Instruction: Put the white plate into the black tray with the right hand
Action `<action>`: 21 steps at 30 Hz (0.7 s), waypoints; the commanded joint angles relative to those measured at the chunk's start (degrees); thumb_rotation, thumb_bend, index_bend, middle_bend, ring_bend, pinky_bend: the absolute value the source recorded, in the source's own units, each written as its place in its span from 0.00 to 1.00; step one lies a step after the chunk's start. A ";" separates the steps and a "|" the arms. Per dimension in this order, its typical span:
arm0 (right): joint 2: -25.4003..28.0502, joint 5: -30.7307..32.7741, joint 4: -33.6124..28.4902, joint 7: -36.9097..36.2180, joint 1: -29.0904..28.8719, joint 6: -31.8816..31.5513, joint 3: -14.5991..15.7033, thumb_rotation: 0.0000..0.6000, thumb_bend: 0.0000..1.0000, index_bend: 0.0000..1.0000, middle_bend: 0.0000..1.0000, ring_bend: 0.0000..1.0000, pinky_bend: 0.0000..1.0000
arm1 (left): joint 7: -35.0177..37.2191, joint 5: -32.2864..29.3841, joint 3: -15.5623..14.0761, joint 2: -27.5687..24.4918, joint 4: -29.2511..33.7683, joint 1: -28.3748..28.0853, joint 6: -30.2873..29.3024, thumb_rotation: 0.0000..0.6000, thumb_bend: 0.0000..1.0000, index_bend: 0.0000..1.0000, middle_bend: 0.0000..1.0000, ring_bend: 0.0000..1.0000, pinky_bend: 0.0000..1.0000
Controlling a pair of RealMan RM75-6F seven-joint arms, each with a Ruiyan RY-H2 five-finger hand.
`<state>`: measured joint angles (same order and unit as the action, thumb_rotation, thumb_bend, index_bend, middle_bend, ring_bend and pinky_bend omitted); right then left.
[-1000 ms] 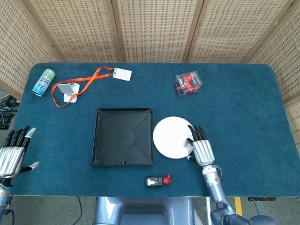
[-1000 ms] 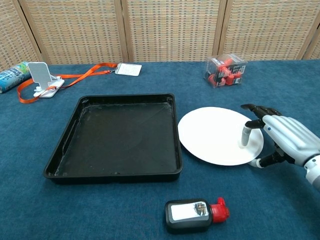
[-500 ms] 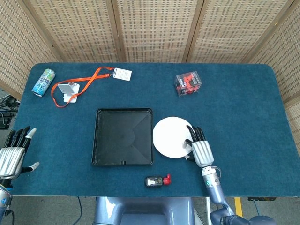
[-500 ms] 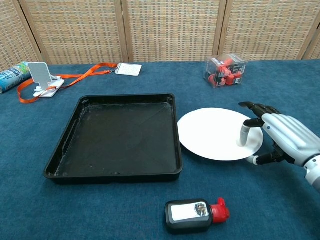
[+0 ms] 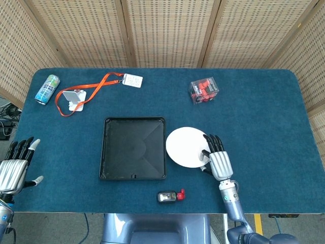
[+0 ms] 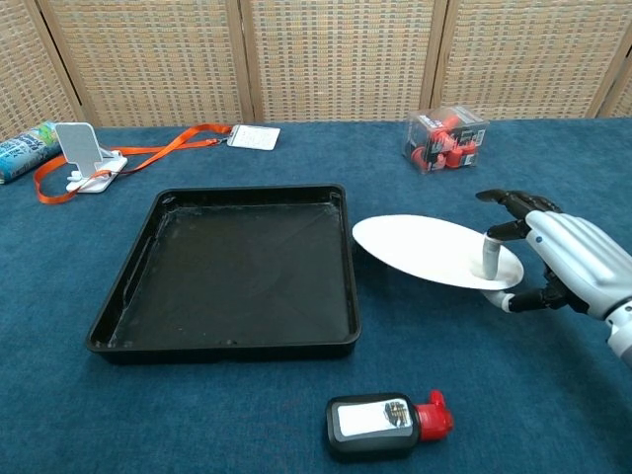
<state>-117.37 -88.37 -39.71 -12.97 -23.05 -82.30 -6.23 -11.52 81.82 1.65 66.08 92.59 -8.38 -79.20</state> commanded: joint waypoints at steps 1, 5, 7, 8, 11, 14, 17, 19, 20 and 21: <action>-0.06 -0.04 0.11 -0.28 -0.01 -0.23 -0.02 1.00 0.57 0.67 0.18 0.01 0.10 | 0.00 0.06 0.02 -0.01 0.05 -0.01 -0.07 1.00 0.00 0.00 0.00 0.00 0.00; -0.08 -0.12 0.39 -0.65 0.13 -0.82 0.03 1.00 0.57 0.68 0.19 0.01 0.10 | -0.07 0.11 -0.02 0.03 0.04 -0.02 -0.08 1.00 0.00 0.00 0.00 0.00 0.00; -0.17 -0.16 0.66 -0.77 0.19 -1.17 0.04 1.00 0.57 0.70 0.20 0.02 0.10 | -0.09 0.14 -0.02 0.04 0.05 -0.04 -0.09 1.00 0.00 0.00 0.00 0.00 0.00; -0.24 -0.20 0.82 -0.90 0.22 -1.39 0.03 1.00 0.57 0.71 0.21 0.02 0.10 | -0.10 0.14 -0.01 0.06 0.03 -0.04 -0.11 1.00 0.00 0.00 0.00 0.00 0.00; -0.43 -0.31 1.26 -1.19 0.23 -1.89 0.01 1.00 0.57 0.71 0.21 0.02 0.10 | -0.08 0.09 0.03 0.09 0.01 -0.03 -0.15 1.00 0.00 0.00 0.00 0.00 0.00; -0.66 -0.80 2.13 -1.36 -0.25 -3.66 -0.47 1.00 0.57 0.71 0.21 0.02 0.10 | -0.06 0.00 0.08 0.07 0.00 -0.04 -0.15 1.00 0.00 0.00 0.00 0.00 0.00; -0.61 -1.19 2.69 -1.54 -1.08 -5.17 -1.16 1.00 0.57 0.71 0.22 0.03 0.11 | -0.05 -0.03 0.10 0.05 -0.01 -0.05 -0.15 1.00 0.00 0.00 0.00 0.00 0.00; -0.37 -1.30 2.58 -1.60 -1.67 -5.76 -1.64 1.00 0.57 0.72 0.22 0.03 0.11 | -0.04 -0.05 0.10 0.03 0.01 -0.05 -0.15 1.00 0.00 0.00 0.00 0.00 0.00; -0.25 -1.34 2.45 -1.58 -1.90 -6.06 -1.85 1.00 0.57 0.72 0.22 0.03 0.11 | -0.03 -0.07 0.11 0.01 0.03 -0.05 -0.16 1.00 0.00 0.00 0.00 0.00 0.00; -0.02 -1.48 2.17 -1.48 -2.34 -6.59 -2.19 1.00 0.57 0.72 0.22 0.03 0.11 | 0.01 -0.08 0.15 -0.01 0.06 -0.04 -0.22 1.00 0.00 0.00 0.00 0.00 0.00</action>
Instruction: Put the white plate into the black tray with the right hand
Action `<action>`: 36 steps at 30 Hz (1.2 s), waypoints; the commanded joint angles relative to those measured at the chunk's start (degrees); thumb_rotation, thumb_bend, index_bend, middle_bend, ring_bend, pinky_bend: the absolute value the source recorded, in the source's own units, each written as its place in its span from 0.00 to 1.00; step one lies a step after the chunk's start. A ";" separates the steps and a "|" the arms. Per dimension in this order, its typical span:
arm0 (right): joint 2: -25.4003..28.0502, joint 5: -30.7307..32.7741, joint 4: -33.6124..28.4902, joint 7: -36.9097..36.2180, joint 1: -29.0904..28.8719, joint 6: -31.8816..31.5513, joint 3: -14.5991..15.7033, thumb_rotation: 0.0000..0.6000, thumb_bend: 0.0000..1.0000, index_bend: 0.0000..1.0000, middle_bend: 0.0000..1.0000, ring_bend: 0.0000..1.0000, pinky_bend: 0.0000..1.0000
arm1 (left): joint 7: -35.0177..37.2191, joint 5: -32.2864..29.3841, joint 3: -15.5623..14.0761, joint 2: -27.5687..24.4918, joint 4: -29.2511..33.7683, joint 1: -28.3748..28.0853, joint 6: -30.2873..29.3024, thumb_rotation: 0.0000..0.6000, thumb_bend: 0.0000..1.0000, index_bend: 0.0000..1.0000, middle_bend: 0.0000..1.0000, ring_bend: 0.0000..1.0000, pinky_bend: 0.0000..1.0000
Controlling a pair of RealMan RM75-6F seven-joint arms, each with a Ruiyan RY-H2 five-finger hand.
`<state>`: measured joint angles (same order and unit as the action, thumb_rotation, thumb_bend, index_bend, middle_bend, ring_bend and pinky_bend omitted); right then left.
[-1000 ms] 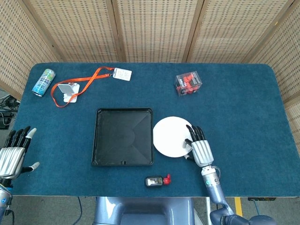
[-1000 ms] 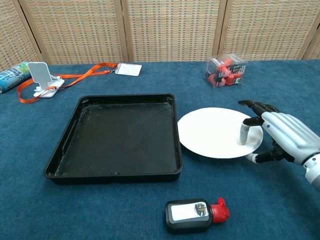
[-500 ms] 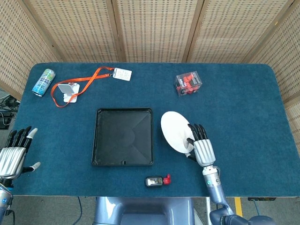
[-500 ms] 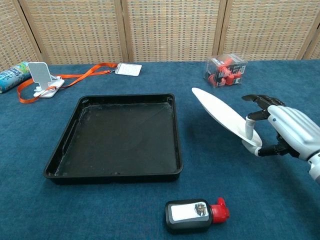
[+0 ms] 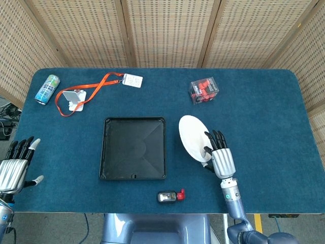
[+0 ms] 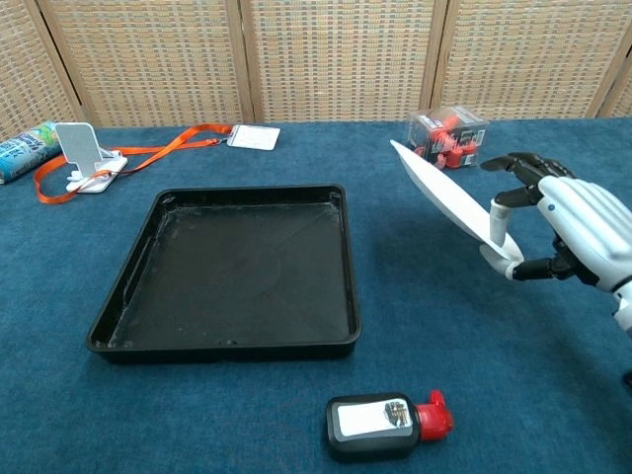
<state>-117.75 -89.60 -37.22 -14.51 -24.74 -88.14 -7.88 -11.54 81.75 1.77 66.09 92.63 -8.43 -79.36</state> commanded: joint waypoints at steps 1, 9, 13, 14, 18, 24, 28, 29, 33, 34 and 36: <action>0.54 -0.36 -0.58 0.21 -0.95 -1.02 -0.72 1.00 0.57 0.72 0.22 0.03 0.11 | 0.07 0.00 0.06 -0.05 0.04 0.02 -0.13 1.00 0.00 0.00 0.00 0.00 0.00; 2.31 -1.32 -4.54 2.32 -3.76 -1.99 -1.88 1.00 0.57 0.72 0.22 0.03 0.11 | 0.38 -0.03 0.12 -0.23 0.15 0.04 -0.18 1.00 0.00 0.00 0.00 0.00 0.00; 2.66 -1.71 -6.39 3.58 -5.17 -1.48 -2.19 1.00 0.57 0.72 0.22 0.03 0.11 | 0.58 -0.16 0.16 -0.30 0.13 0.00 -0.04 1.00 0.00 0.00 0.00 0.00 0.00; 2.65 -1.85 -6.83 4.02 -5.68 -1.30 -2.32 1.00 0.57 0.72 0.22 0.03 0.11 | 0.66 -0.22 0.18 -0.32 0.11 -0.03 0.03 1.00 0.00 0.00 0.00 0.00 0.00; 2.48 -2.30 -8.25 5.26 -7.37 -0.58 -2.73 1.00 0.57 0.72 0.22 0.03 0.11 | 1.00 -0.46 0.27 -0.40 0.05 -0.08 0.22 1.00 0.00 0.00 0.00 0.00 0.00; 1.53 -2.72 -10.38 7.18 -11.29 1.45 -4.30 1.00 0.57 0.72 0.23 0.03 0.11 | 2.05 -1.08 0.51 -0.60 -0.17 -0.15 0.63 1.00 0.00 0.00 0.00 0.00 0.00; 0.18 -3.17 -11.15 7.35 -15.31 3.61 -5.79 1.00 0.57 0.72 0.23 0.04 0.11 | 2.95 -1.42 0.54 -0.76 -0.44 -0.33 1.30 1.00 0.00 0.00 0.00 0.00 0.00; -0.08 -3.31 -10.78 7.12 -15.30 3.60 -5.43 1.00 0.57 0.72 0.23 0.04 0.11 | 3.12 -1.50 0.56 -0.80 -0.51 -0.34 1.38 1.00 0.00 0.00 0.00 0.00 0.00; -2.16 -3.38 -10.02 7.67 -17.83 4.78 -6.21 1.00 0.57 0.72 0.23 0.04 0.11 | 3.92 -2.19 0.77 -0.82 -1.11 -0.50 2.01 1.00 0.00 0.00 0.00 0.00 0.00; -2.70 -3.30 -9.84 7.82 -18.60 5.20 -6.53 1.00 0.57 0.72 0.23 0.04 0.11 | 4.14 -2.50 0.79 -0.79 -1.34 -0.59 2.40 1.00 0.00 0.00 0.00 0.00 0.00; -3.60 -2.99 -9.67 7.92 -19.64 5.92 -7.00 1.00 0.57 0.72 0.23 0.04 0.11 | 4.39 -2.98 0.84 -0.74 -1.74 -0.77 3.03 1.00 0.00 0.00 0.00 0.00 0.00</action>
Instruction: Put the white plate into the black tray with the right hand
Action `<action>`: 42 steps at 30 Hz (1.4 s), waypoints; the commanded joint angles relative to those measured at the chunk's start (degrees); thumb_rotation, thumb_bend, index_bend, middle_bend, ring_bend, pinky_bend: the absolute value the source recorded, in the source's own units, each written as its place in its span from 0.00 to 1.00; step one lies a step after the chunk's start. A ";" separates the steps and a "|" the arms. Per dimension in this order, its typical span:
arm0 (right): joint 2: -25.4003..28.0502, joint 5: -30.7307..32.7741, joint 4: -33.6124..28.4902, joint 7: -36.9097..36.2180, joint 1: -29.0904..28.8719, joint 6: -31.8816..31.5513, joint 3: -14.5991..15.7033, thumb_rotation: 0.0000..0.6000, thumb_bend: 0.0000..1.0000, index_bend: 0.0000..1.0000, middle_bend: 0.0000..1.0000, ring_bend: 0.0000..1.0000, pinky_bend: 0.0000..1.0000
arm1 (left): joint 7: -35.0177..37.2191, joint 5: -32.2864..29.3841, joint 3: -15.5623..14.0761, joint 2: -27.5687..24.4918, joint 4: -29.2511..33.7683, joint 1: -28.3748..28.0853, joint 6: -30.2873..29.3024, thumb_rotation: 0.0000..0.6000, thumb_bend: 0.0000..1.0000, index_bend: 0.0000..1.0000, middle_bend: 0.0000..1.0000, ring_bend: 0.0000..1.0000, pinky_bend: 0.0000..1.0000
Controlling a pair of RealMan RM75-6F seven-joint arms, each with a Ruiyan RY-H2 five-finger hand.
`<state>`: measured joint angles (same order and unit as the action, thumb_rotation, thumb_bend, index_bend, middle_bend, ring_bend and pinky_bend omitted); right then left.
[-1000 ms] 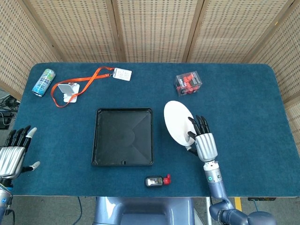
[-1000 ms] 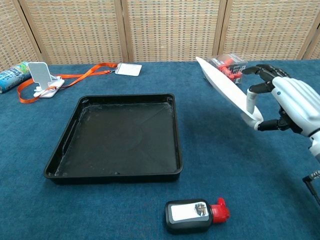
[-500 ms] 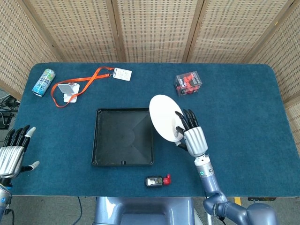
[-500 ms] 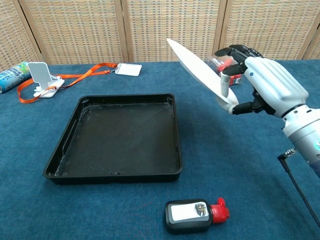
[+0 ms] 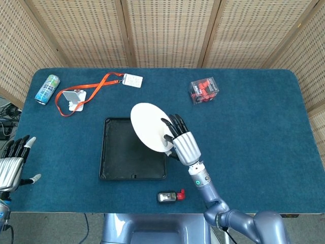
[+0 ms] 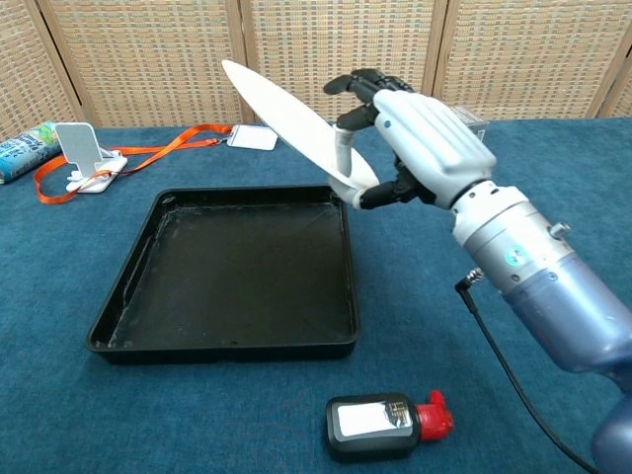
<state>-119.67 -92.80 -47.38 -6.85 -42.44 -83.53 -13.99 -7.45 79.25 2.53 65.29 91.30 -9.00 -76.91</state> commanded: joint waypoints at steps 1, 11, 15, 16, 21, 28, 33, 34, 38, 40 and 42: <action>-2.03 0.33 0.55 0.31 -2.31 1.57 -1.04 1.00 0.57 0.72 0.23 0.04 0.11 | 0.37 -0.61 0.11 0.08 -0.54 -0.26 0.77 1.00 0.00 0.00 0.00 0.00 0.00; -6.70 1.11 4.02 0.27 -5.25 4.32 -0.58 1.00 0.55 0.72 0.22 0.04 0.11 | 0.94 -1.29 0.13 0.32 -1.27 -0.59 1.77 1.00 0.00 0.00 0.00 0.00 0.00; -7.70 1.66 5.70 -0.17 -5.11 5.17 -0.01 1.00 0.52 0.70 0.20 0.04 0.11 | 1.08 -1.49 0.14 0.35 -1.43 -0.65 2.00 1.00 0.00 0.00 0.00 0.00 0.00; -7.93 1.85 6.14 -0.29 -5.02 5.37 0.13 1.00 0.52 0.69 0.20 0.04 0.11 | 1.12 -1.58 0.16 0.37 -1.49 -0.69 2.08 1.00 0.00 0.00 0.00 0.00 0.00; -8.60 2.32 7.21 -0.80 -4.66 5.59 0.61 1.00 0.37 0.61 0.15 0.03 0.10 | 0.88 -1.77 0.02 0.54 -1.66 -0.84 2.57 1.00 0.00 0.00 0.00 0.00 0.00; -8.67 3.01 6.38 -0.73 -4.28 6.05 0.80 1.00 0.25 0.53 0.12 0.01 0.09 | 0.38 -1.92 0.00 0.37 -1.26 -0.80 2.42 1.00 0.00 0.00 0.00 0.00 0.00; -8.72 3.35 4.80 -0.23 -4.33 5.23 0.14 1.00 0.24 0.51 0.10 0.01 0.09 | -0.03 -2.17 -0.09 0.33 -1.10 -0.84 2.65 1.00 0.00 0.00 0.00 0.00 0.00; -8.73 3.42 4.55 -0.12 -4.34 5.16 0.04 1.00 0.24 0.51 0.10 0.01 0.09 | -0.13 -2.27 -0.13 0.29 -1.06 -0.86 2.77 1.00 0.00 0.00 0.00 0.00 0.00; -8.66 3.84 3.11 0.87 -4.49 5.31 -0.41 1.00 0.23 0.50 0.09 0.00 0.09 | -1.07 -2.93 -0.44 -0.16 -0.57 -1.07 3.84 1.00 0.00 0.00 0.00 0.00 0.00; -8.51 3.87 2.46 1.36 -4.51 5.21 -0.51 1.00 0.22 0.49 0.09 0.00 0.09 | -1.44 -3.30 -0.51 -0.36 -0.37 -1.17 4.29 1.00 0.00 0.00 0.00 0.00 0.00; -8.41 3.90 1.76 1.71 -4.49 5.08 -0.58 1.00 0.17 0.47 0.08 0.00 0.09 | -1.63 -3.64 -0.49 -0.43 -0.30 -1.27 4.59 1.00 0.00 0.00 0.00 0.00 0.00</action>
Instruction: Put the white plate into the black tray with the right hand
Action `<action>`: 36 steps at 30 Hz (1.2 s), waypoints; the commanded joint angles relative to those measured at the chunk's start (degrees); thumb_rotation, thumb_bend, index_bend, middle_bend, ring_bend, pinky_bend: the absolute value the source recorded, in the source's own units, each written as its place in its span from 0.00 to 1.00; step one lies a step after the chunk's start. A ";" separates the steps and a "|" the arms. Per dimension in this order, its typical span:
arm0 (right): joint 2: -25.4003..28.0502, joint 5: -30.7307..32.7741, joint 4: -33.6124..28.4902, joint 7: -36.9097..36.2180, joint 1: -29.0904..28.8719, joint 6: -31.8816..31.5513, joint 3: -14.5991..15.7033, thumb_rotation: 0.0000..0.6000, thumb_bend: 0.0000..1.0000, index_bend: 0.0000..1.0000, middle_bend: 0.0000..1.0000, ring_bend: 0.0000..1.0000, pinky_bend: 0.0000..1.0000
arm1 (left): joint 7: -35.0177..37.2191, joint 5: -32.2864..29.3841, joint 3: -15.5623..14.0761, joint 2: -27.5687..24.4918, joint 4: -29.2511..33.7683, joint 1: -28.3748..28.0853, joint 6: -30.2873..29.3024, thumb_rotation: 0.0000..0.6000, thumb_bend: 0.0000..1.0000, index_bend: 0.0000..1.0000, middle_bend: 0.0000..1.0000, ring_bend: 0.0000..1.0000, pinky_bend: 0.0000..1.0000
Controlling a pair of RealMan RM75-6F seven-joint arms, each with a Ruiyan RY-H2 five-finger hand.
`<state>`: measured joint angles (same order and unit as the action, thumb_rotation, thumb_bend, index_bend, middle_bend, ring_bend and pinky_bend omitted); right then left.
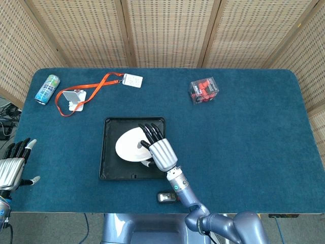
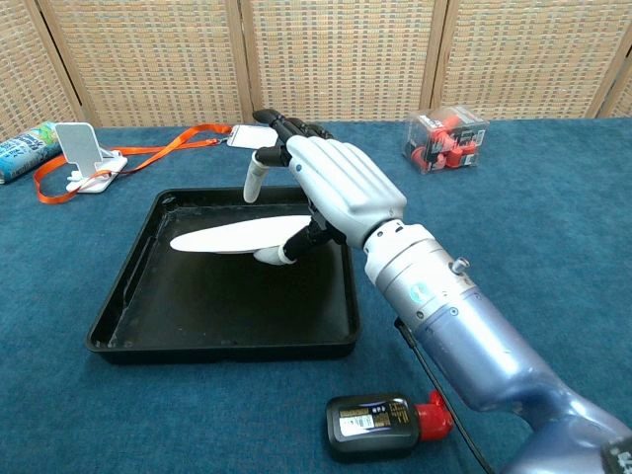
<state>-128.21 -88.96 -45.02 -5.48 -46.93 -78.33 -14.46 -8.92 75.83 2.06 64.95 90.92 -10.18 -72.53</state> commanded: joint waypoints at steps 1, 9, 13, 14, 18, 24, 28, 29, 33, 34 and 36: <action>0.17 0.14 -1.12 0.47 0.03 -0.07 -0.12 1.00 0.16 0.46 0.08 0.00 0.09 | -0.30 -0.38 -0.05 -0.14 0.14 -0.13 0.39 1.00 0.00 0.00 0.00 0.00 0.00; 0.95 0.86 -3.56 2.64 1.32 0.81 0.81 1.00 0.07 0.41 0.03 0.00 0.07 | -0.80 -0.91 -0.12 -0.57 0.64 -0.19 0.68 1.00 0.00 0.00 0.00 0.00 0.00; 2.25 2.23 -6.03 4.19 5.83 -0.62 3.00 1.00 0.07 0.39 0.02 0.00 0.06 | -1.15 -1.17 -0.23 -0.47 0.52 -0.40 1.20 1.00 0.00 0.00 0.00 0.00 0.00; 2.75 2.49 -7.04 4.61 7.14 -1.13 3.70 1.00 0.07 0.39 0.01 0.00 0.06 | -1.32 -1.11 -0.29 -0.42 0.57 -0.44 1.22 1.00 0.00 0.00 0.00 0.00 0.00; 4.34 2.93 -9.98 5.51 9.76 -2.24 4.81 1.00 0.07 0.38 0.00 0.00 0.06 | -1.76 -0.78 -0.49 -0.33 0.82 -0.48 1.11 1.00 0.00 0.00 0.00 0.00 0.00; 7.66 2.91 -16.79 7.38 13.51 -3.78 6.67 1.00 0.05 0.35 0.00 0.00 0.05 | -3.00 -0.40 -0.90 -0.10 1.34 -0.55 1.01 1.00 0.00 0.00 0.00 0.00 0.00; 8.87 2.99 -20.56 8.00 15.14 -4.36 7.27 1.00 0.04 0.33 0.00 0.00 0.04 | -3.24 -0.64 -0.93 -0.03 1.26 -0.54 1.05 1.00 0.00 0.00 0.00 0.00 0.00; 9.08 2.93 -21.22 8.31 15.39 -4.42 7.34 1.00 0.03 0.33 0.00 0.00 0.03 | -3.29 -0.72 -0.93 0.00 1.22 -0.56 1.12 1.00 0.00 0.00 0.00 0.00 0.00; 9.46 2.96 -22.48 9.21 15.50 -3.67 6.86 1.00 0.03 0.33 0.00 0.00 0.03 | -3.23 -0.91 -0.85 0.01 1.15 -0.60 1.11 1.00 0.00 0.00 0.00 0.00 0.00; 9.48 3.04 -22.63 9.35 15.41 -3.38 6.46 1.00 0.03 0.33 0.00 0.00 0.03 | -3.12 -0.92 -0.88 -0.02 1.15 -0.54 1.06 1.00 0.00 0.00 0.00 0.00 0.00; 9.36 3.18 -22.70 9.25 15.09 -2.78 5.69 1.00 0.03 0.33 0.00 0.00 0.03 | -2.94 -1.02 -0.81 -0.11 1.12 -0.58 1.10 1.00 0.00 0.00 0.00 0.00 0.00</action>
<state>-118.80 -85.88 -67.65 3.77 -31.64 -81.48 -8.38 -11.88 74.84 1.24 64.85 92.04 -10.75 -71.44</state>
